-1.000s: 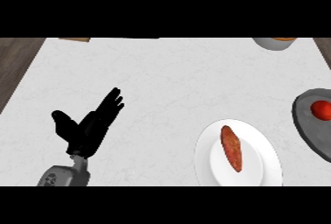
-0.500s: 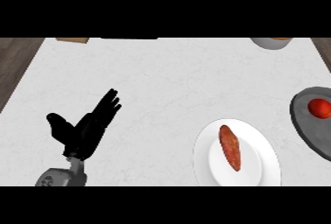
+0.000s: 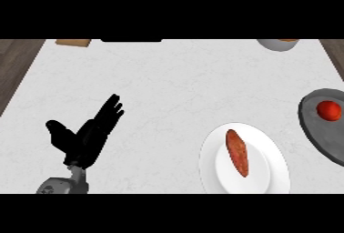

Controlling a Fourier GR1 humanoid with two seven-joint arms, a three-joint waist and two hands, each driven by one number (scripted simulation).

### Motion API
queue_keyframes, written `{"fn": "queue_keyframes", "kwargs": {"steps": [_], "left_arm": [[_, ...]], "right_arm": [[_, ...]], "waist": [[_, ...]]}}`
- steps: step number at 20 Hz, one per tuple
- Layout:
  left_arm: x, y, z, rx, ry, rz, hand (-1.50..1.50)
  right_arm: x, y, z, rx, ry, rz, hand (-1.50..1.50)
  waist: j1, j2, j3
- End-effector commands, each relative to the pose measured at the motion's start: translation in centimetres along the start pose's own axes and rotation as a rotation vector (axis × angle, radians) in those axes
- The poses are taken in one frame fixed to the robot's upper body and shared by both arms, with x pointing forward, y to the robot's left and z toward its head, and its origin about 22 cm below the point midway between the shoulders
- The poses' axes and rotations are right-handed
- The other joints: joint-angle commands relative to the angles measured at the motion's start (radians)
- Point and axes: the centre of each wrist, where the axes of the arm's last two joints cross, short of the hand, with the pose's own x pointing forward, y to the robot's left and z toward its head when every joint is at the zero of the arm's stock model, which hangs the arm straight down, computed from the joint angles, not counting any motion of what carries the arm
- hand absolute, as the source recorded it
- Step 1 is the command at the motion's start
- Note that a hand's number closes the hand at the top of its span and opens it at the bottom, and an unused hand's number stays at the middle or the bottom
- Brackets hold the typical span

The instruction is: Pick the tomato from the plate and place it in the pan

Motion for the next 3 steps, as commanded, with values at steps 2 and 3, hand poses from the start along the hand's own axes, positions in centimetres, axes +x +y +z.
{"fn": "queue_keyframes", "kwargs": {"steps": [2,3], "left_arm": [[-0.4,-0.3,0.2,-0.005,0.007,0.015,0.0],[-0.2,0.8,0.3,0.011,0.002,0.004,0.0]], "right_arm": [[0.0,-1.8,1.9,0.117,-0.109,-0.115,-1.5],[-1.4,-0.4,2.4,0.104,-0.117,-0.11,-1.5]], "waist": [[-0.006,-0.004,0.001],[-0.005,-0.003,0.002]]}}
